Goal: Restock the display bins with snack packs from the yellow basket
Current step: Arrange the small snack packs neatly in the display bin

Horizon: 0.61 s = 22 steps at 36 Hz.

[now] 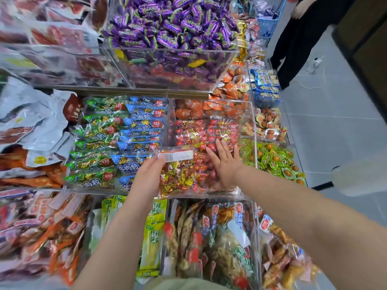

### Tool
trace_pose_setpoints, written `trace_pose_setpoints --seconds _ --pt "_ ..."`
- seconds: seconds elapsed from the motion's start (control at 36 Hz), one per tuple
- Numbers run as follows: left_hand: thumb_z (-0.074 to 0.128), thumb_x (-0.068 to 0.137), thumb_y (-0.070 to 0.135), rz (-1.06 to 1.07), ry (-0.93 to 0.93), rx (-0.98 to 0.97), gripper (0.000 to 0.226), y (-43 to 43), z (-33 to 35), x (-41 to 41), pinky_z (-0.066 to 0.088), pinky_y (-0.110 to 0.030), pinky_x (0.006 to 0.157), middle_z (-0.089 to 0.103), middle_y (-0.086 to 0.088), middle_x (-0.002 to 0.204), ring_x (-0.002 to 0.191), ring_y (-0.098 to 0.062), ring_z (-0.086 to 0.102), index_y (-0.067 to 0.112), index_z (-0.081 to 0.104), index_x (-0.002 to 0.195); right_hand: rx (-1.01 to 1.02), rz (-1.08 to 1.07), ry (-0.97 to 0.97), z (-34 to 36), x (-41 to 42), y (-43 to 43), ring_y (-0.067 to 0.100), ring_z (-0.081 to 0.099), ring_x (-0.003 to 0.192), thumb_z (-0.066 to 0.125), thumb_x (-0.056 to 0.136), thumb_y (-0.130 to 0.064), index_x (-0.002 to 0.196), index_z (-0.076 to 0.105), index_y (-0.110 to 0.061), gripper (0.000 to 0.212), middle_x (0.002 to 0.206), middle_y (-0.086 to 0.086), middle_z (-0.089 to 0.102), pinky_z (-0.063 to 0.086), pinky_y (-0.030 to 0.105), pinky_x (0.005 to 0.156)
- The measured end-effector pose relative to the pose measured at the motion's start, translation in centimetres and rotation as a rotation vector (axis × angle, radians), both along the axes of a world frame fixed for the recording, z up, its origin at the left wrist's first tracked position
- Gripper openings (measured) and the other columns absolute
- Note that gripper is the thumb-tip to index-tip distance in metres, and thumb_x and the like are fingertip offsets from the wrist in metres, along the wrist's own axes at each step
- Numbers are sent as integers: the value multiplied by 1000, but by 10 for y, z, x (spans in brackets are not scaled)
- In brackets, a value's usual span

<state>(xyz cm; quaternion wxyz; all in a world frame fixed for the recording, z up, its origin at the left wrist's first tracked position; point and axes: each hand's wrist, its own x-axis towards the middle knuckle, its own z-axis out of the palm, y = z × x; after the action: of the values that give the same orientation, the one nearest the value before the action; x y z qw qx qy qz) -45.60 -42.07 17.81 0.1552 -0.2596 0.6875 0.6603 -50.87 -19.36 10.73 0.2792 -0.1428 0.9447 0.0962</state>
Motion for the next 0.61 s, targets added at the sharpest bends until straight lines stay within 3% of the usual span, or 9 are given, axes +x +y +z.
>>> trace_pose_setpoints --seconds 0.06,0.11,0.17,0.22,0.28,0.36,0.44,0.5,0.61 --pt "54 94 46 24 -32 130 47 1 2 1 40 -52 105 59 -1 134 121 -25 56 24 50 135 -166 -60 -106 20 -4 5 30 -31 137 63 78 -58 145 -23 -29 113 146 9 -39 -8 53 113" --pt "54 95 42 38 -7 224 51 5 3 3 36 -54 109 57 -5 136 124 -25 54 18 45 140 -470 -223 -124 45 -7 10 25 14 144 61 85 -39 150 18 -28 78 158 8 4 18 43 114" --pt "52 97 37 72 -8 284 49 10 3 3 37 -52 110 59 -8 134 123 -25 56 15 45 140 -853 -504 -70 69 -5 11 8 57 109 48 91 -18 130 48 -35 42 136 -6 51 48 27 85" --pt "47 100 34 100 -39 384 38 16 4 4 50 -47 96 69 -9 119 110 -23 65 14 53 131 -1116 -635 -18 87 3 13 -1 61 99 40 91 -3 117 53 -36 44 120 -11 62 52 28 75" --pt "47 100 36 73 -98 421 30 23 3 4 59 -40 74 75 -8 101 92 -22 72 15 62 114 -1192 -520 3 95 15 16 -9 60 97 48 87 7 127 48 -34 58 124 -9 58 56 28 73" --pt "49 99 37 -36 -185 483 33 36 8 6 56 -48 84 73 -13 106 96 -29 71 13 62 116 -1093 -343 -14 99 31 19 3 63 86 58 78 11 136 37 -44 83 132 -4 50 48 11 59" --pt "49 99 33 -133 -244 522 34 48 11 8 59 -40 70 72 -14 108 93 -29 71 9 61 119 -1098 -391 24 101 43 17 15 55 107 47 78 18 115 47 -55 82 136 3 45 54 31 88" --pt "55 96 32 -147 -291 564 35 55 14 11 57 -30 56 72 -12 104 83 -25 72 8 62 121 -1095 -460 76 102 50 19 18 51 120 45 81 16 102 52 -52 72 137 -1 46 43 47 102" --pt "64 89 34 -217 -318 586 50 60 17 16 58 -45 76 66 -23 114 104 -36 66 6 53 128 -1059 -339 215 100 63 28 1 49 109 68 78 -2 97 67 -18 25 118 -9 57 34 33 110"
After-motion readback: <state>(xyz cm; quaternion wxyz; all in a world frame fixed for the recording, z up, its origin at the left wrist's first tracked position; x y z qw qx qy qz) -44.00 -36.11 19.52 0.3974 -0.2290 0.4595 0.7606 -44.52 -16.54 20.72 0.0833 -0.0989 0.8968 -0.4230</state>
